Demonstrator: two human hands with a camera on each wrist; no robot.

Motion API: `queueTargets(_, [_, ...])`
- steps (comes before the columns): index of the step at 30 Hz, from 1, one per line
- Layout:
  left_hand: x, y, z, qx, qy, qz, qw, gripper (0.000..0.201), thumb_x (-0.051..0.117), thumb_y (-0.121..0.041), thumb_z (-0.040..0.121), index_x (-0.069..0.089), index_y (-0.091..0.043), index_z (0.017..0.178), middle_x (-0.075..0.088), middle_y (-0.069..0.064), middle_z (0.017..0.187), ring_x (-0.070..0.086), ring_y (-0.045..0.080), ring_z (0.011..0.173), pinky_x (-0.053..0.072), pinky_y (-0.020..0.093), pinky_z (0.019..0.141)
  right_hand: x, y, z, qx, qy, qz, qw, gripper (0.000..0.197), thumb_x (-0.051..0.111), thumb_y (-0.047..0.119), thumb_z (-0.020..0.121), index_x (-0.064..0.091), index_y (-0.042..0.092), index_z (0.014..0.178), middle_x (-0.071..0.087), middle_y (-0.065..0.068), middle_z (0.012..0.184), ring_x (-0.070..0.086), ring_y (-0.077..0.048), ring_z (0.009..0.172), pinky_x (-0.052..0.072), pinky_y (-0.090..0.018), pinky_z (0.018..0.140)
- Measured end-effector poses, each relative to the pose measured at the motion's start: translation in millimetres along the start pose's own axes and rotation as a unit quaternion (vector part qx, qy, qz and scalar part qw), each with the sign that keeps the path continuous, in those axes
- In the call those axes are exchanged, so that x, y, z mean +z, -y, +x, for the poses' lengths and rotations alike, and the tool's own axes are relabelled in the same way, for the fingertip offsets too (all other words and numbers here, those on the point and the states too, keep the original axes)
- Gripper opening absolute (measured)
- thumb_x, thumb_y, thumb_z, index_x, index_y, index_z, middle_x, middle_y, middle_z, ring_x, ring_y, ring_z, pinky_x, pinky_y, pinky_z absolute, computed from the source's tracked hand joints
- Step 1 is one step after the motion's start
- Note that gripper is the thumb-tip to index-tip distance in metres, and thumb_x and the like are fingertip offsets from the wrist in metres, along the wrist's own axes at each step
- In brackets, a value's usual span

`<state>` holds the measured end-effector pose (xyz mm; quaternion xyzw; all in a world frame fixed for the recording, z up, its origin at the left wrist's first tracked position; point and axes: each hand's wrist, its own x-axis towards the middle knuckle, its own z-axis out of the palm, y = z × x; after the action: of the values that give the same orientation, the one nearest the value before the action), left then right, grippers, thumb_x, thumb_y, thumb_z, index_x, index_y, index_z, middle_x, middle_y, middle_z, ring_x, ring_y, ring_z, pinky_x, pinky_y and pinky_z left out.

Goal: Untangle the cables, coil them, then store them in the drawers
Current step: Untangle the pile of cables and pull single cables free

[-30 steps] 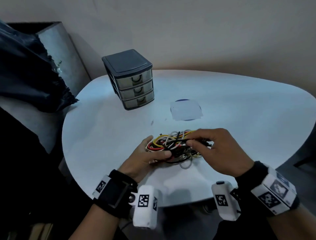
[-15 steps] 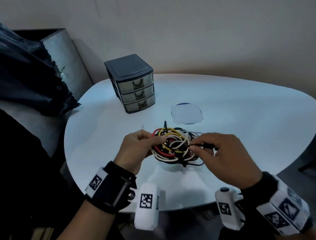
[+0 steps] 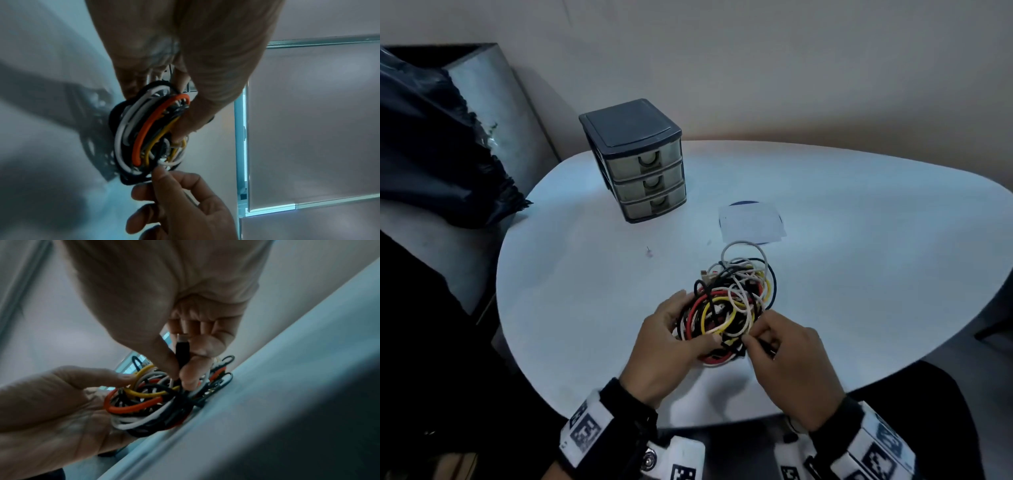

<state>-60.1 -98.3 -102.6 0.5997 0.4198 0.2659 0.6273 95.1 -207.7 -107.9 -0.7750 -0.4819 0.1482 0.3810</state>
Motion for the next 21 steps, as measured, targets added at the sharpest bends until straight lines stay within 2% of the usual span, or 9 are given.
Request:
queueTargets(2, [0,2,-3,-0.003,0.018,0.029,0.999,0.076,0.092,-0.028,0.057,0.065,-0.029,0.128,0.055,-0.007,0.140,0.057,0.007,0.124,0.049,0.027,0.101,0,-1,-2,0.037,0.006,-0.014,0.999,0.032,0.072,0.035,0.082,0.046,0.023,0.067,0.052,0.006,0.049,0.048,-0.016,0.050,0.039,-0.029,0.049])
queueTargets(4, [0,5,-5,0.010,0.025,0.017,0.999,0.066,0.093,-0.021,0.064,0.066,-0.025,0.124,0.070,-0.004,0.122,0.066,0.011,0.112,0.055,0.025,0.089,-4,-2,-3,0.080,0.009,-0.053,0.995,0.039,0.070,0.050,0.079,0.047,0.022,0.065,0.052,0.007,0.048,0.050,-0.012,0.052,0.038,-0.028,0.050])
queueTargets(6, [2,2,-9,0.029,0.018,0.004,0.999,0.056,0.086,-0.009,0.070,0.068,-0.021,0.122,0.076,-0.006,0.106,0.071,0.011,0.101,0.056,0.022,0.082,-9,-4,-4,0.100,0.000,-0.066,0.993,0.039,0.069,0.053,0.079,0.051,0.023,0.063,0.051,0.008,0.047,0.049,-0.011,0.051,0.039,-0.029,0.051])
queueTargets(8, [3,2,-11,0.045,0.008,0.010,0.999,0.055,0.083,-0.003,0.073,0.067,-0.022,0.123,0.076,-0.008,0.105,0.071,0.009,0.101,0.057,0.024,0.083,-13,-6,-6,0.086,0.003,-0.057,0.995,0.029,0.070,0.044,0.082,0.058,0.026,0.063,0.055,0.012,0.052,0.050,-0.011,0.052,0.038,-0.023,0.052])
queueTargets(10, [4,7,-11,0.062,0.007,0.034,0.997,0.058,0.082,-0.004,0.076,0.064,-0.023,0.128,0.073,-0.010,0.115,0.068,0.007,0.108,0.056,0.028,0.090,-16,-6,-9,0.071,0.043,-0.041,0.996,0.011,0.068,0.031,0.086,0.069,0.031,0.074,0.061,0.021,0.063,0.058,-0.006,0.064,0.039,-0.015,0.056])
queueTargets(12, [4,11,-11,0.076,-0.001,0.070,0.995,0.064,0.083,-0.016,0.076,0.060,-0.026,0.135,0.065,-0.011,0.130,0.061,0.006,0.119,0.053,0.034,0.099,-21,-5,-11,0.077,0.119,0.011,0.990,0.016,0.064,0.019,0.090,0.074,0.031,0.094,0.065,0.021,0.067,0.061,-0.005,0.065,0.042,-0.013,0.059])
queueTargets(14, [6,11,-10,0.093,-0.005,0.111,0.989,0.072,0.082,-0.029,0.070,0.055,-0.028,0.138,0.059,-0.014,0.135,0.057,0.002,0.122,0.050,0.031,0.102,-26,-6,-9,0.116,0.197,0.084,0.970,0.025,0.059,0.012,0.093,0.071,0.029,0.108,0.071,0.013,0.074,0.063,-0.008,0.063,0.048,-0.020,0.055])
queueTargets(17, [11,5,-5,0.105,-0.003,0.155,0.982,0.076,0.087,-0.030,0.065,0.053,-0.031,0.133,0.063,-0.016,0.124,0.060,-0.002,0.112,0.050,0.022,0.096,-29,0,0,0.166,0.219,0.133,0.952,0.011,0.059,0.011,0.093,0.062,0.018,0.100,0.075,-0.001,0.082,0.069,-0.025,0.067,0.052,-0.032,0.047])
queueTargets(21, [14,-3,12,0.121,-0.020,0.173,0.977,0.065,0.087,-0.016,0.069,0.058,-0.028,0.126,0.067,-0.014,0.116,0.063,-0.001,0.105,0.053,0.023,0.093,-18,6,21,0.182,0.167,0.131,0.960,0.013,0.061,0.009,0.092,0.051,0.004,0.085,0.074,-0.008,0.071,0.068,-0.029,0.053,0.044,-0.024,0.043])
